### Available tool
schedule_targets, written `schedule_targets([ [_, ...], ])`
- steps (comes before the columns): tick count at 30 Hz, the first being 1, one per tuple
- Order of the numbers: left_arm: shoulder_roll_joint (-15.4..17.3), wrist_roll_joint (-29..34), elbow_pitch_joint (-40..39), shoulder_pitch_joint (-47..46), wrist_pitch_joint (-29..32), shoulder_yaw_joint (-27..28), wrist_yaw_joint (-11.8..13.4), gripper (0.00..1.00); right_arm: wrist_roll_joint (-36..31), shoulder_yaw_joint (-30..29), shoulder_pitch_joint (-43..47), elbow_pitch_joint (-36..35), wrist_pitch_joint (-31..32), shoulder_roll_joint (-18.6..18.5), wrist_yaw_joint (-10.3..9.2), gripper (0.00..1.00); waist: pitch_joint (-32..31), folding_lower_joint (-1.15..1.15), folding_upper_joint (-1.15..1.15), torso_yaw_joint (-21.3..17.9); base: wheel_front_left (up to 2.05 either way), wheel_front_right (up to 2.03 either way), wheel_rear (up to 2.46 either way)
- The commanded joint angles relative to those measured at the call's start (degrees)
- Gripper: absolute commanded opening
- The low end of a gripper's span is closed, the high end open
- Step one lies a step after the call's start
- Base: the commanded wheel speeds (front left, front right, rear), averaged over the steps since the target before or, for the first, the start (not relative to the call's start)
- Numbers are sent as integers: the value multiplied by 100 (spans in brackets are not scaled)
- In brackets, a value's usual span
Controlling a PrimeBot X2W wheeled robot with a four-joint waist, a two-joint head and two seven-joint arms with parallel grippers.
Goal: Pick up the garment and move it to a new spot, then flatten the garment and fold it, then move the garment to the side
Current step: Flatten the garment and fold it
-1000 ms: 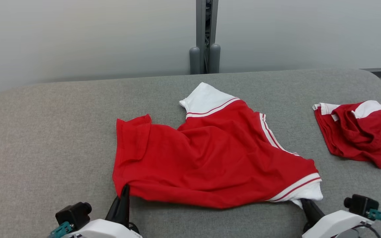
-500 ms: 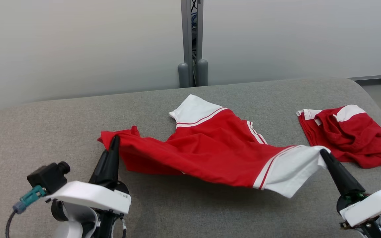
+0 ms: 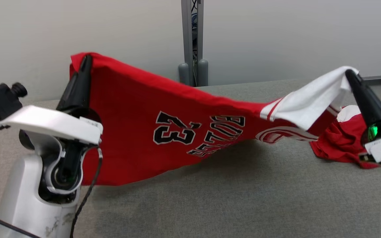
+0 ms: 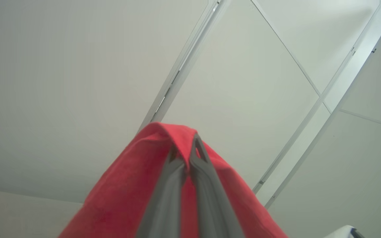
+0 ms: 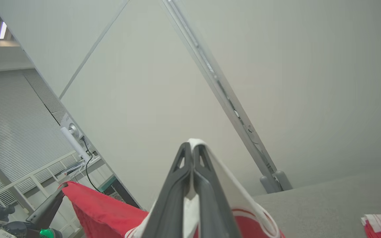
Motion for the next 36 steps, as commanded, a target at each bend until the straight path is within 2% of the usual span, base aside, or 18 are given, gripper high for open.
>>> schedule_targets([
  [1, 46, -77, 46, -267, 83, 52, 31, 0, -138, -97, -261, 45, 100, 47, 14, 0, -1, 0, 0, 15, 0, 0, 0],
  [14, 165, -203, 375, -1909, 630, 103, 203, 0, -861, -723, -2106, 298, 812, 392, 14, 0, 103, 0, 0, -12, 0, 0, 0],
  [17, 226, -200, 706, -2305, 794, 109, 306, 0, -1090, -767, -2683, 608, 893, 481, 14, 0, 221, 0, 0, -54, 0, 0, 0],
  [21, 370, 16, 1373, -2993, 997, -30, 373, 0, -1487, -714, -3632, 1377, 863, 575, 13, 0, 565, 0, 0, -95, 0, 0, 0],
  [24, 436, 276, 2113, -3882, 1003, -179, 393, 0, -2081, -695, -4762, 2318, 581, 624, 14, 0, 1097, 0, 0, -64, 0, 0, 0],
  [30, 400, 584, 3311, -5417, 707, -209, 452, 0, -2673, -802, -6595, 3771, -136, 661, 13, 0, 1949, 0, 0, -37, 0, 0, 0],
  [33, 420, 774, 3854, -6140, 184, -119, 488, 0, -2833, -989, -7421, 4398, -775, 663, 13, 0, 2305, 0, 0, -73, 0, 0, 0],
  [36, 477, 939, 4335, -6659, -576, -15, 390, 0, -2981, -984, -8000, 4959, -1504, 670, 7, 0, 2581, 0, 0, -162, 0, 0, 0],
])
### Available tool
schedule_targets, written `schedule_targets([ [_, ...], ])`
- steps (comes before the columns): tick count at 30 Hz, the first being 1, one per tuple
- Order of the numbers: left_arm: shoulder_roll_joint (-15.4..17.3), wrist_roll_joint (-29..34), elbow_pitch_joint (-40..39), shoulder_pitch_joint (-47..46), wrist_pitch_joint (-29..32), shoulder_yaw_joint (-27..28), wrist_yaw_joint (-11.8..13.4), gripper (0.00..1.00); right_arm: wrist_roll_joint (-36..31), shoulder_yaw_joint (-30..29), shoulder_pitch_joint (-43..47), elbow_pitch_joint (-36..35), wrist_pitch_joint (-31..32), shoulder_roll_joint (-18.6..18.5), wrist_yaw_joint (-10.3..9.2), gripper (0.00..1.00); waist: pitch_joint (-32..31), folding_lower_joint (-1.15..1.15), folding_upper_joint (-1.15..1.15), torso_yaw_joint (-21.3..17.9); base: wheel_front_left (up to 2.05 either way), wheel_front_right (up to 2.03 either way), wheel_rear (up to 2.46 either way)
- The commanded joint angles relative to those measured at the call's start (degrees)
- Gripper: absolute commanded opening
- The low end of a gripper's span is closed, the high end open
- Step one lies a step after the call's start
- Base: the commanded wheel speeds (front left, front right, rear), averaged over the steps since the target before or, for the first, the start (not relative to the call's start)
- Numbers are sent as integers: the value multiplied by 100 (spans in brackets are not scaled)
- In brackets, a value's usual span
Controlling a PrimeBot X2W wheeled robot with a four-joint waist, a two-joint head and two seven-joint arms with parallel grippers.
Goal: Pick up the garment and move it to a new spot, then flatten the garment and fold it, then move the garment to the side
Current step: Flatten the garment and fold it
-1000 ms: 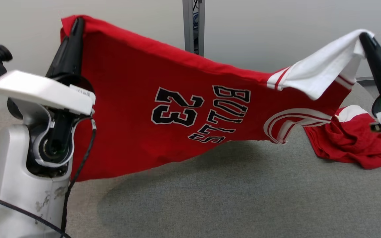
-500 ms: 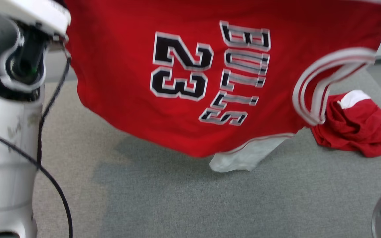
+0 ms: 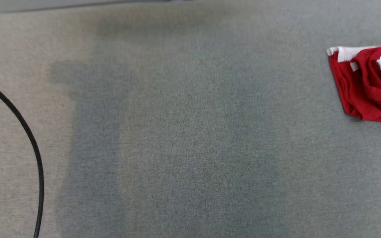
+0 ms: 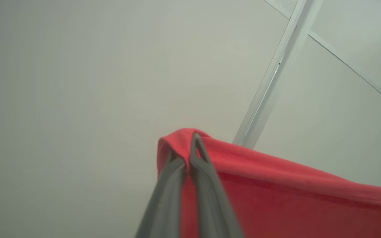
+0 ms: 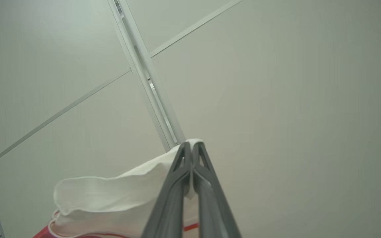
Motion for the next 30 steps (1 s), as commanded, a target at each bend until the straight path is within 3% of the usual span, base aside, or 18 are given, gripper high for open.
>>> schedule_targets([
  [1, 97, 71, 117, -109, -168, 26, -53, 0, -21, -7, -84, 135, -187, -38, -2, 0, 378, 0, 0, -114, 0, 0, 0],
  [7, 335, 337, 800, -729, -1292, -7, -585, 0, 150, 349, -628, 1112, -1214, -45, -3, 0, 942, 0, 0, -325, 0, 0, 0],
  [13, 452, 431, 1193, -725, -1592, 221, -922, 0, 982, 1433, -538, 1595, -1530, -46, -2, 0, 1409, 0, 0, -459, 0, 0, 0],
  [18, 422, 594, 1067, -482, -1603, 530, -1126, 0, 1591, 2314, -254, 1470, -1623, -43, -1, 0, 1560, 0, 0, -454, 0, 0, 0],
  [24, 284, 561, 969, -222, -1604, 794, -1455, 0, 1905, 2784, 46, 1223, -1589, -27, -1, 0, 1527, 0, 0, -337, 0, 0, 0],
  [30, 189, 317, 904, 497, -1592, 693, -1726, 0, 2497, 3310, 1112, 220, -1207, -476, -1, 0, 1133, 0, 0, -134, 0, 0, 0],
])
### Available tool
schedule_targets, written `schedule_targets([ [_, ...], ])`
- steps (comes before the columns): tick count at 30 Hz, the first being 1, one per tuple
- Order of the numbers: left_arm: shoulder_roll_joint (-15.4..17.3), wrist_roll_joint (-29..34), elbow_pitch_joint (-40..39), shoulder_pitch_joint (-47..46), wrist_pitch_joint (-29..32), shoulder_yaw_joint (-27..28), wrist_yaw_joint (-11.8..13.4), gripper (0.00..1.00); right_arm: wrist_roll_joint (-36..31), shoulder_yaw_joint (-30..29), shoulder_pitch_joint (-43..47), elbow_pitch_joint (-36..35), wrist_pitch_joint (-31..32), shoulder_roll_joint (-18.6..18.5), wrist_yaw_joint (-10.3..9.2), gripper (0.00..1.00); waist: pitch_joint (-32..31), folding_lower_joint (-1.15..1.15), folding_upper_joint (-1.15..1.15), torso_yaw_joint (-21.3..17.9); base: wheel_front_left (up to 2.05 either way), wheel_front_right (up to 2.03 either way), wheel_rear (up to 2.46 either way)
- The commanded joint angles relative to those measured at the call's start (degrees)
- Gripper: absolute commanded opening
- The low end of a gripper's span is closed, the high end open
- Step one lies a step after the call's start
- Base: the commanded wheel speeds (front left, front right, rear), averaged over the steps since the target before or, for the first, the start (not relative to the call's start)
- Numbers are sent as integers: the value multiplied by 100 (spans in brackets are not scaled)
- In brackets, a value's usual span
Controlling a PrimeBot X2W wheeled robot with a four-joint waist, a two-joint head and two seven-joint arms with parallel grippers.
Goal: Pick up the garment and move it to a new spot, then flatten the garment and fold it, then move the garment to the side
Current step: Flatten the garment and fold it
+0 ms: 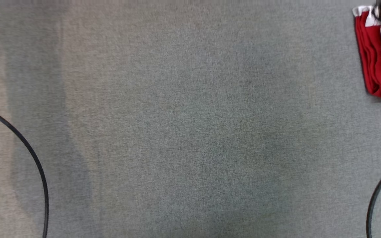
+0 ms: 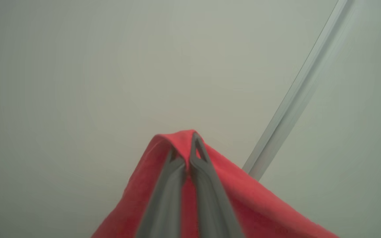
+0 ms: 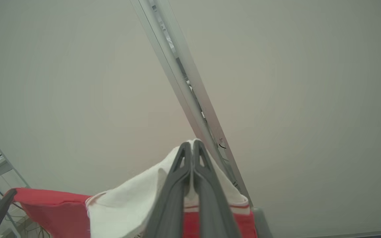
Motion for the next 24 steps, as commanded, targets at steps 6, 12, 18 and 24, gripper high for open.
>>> schedule_targets([
  [6, 99, -831, -787, 1653, 190, -190, -38, 0, 694, 132, 1969, -1300, 384, -921, 0, 0, -811, -1, 0, 298, 0, 0, 0],
  [12, 109, -1378, -1839, 3762, 420, -293, -38, 0, 1183, -64, 4214, -2677, 538, -1457, 0, 0, -1422, -1, 0, 522, 0, 0, 0],
  [18, -87, -1527, -2728, 5552, 536, -410, 121, 0, 1320, -461, 6281, -3780, 434, -1559, 1, 0, -1831, -1, 0, 670, 0, 0, 0],
  [24, -126, -1453, -3226, 6872, 582, -567, 343, 0, 1058, -661, 7768, -4520, 583, -1356, 1, 0, -2133, -1, 0, 694, 0, 0, 0],
])
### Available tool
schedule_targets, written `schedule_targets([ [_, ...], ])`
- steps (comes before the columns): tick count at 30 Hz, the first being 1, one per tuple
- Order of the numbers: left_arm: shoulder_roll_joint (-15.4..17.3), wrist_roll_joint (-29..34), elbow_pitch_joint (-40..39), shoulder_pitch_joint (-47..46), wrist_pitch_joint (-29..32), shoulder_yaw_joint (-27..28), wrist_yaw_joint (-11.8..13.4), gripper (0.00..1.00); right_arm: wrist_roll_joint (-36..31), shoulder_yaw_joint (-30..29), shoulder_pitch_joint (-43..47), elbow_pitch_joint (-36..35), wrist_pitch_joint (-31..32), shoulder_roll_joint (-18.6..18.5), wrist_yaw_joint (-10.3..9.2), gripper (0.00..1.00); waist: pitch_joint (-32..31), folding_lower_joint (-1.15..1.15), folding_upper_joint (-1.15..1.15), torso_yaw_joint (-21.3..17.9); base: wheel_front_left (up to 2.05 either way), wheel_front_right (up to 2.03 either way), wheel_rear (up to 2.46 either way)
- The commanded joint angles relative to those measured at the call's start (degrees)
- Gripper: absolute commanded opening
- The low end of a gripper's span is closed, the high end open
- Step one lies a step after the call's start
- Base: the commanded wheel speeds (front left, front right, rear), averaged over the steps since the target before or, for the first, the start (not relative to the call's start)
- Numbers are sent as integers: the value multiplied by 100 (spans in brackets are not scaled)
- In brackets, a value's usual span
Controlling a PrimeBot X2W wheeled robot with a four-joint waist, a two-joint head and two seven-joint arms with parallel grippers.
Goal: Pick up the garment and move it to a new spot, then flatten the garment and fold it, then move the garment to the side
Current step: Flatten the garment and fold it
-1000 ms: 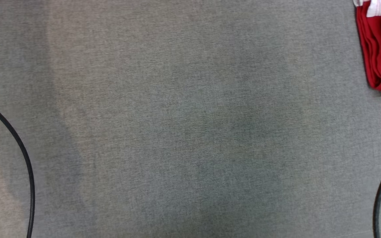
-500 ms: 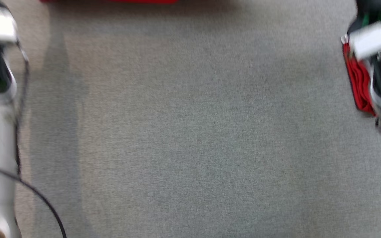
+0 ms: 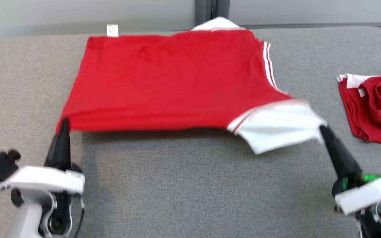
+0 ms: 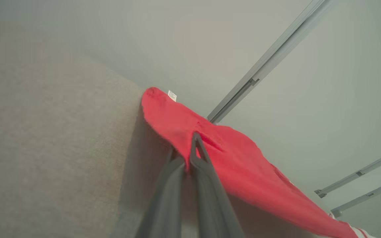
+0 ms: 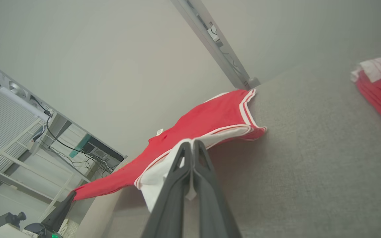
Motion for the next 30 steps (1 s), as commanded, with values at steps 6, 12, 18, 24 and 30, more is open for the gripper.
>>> schedule_targets([
  [6, 10, 9, -225, 1038, -92, -42, 125, 0, -295, -385, 1275, -651, 421, 214, 2, 0, -416, 0, 0, -14, 0, 0, 0],
  [12, 5, -4, -359, 1640, -133, -61, 178, 0, -528, -727, 2017, -1036, 895, 466, 2, 0, -669, 0, 0, -48, 0, 0, 0],
  [18, 46, 65, -554, 2238, -97, -148, 289, 0, -842, -952, 2567, -1222, 1431, 821, 2, 0, -820, 0, 0, -75, 0, 0, 0],
  [24, 125, 102, -793, 2672, -36, -213, 353, 0, -1004, -1274, 3101, -1328, 1767, 1152, 2, 0, -797, 0, 0, 21, 0, 0, 0],
  [30, 242, 48, -1070, 3013, 228, -275, 464, 0, -1052, -1531, 3531, -1576, 2092, 1379, 2, 0, -718, 0, 0, 48, 0, 0, 0],
])
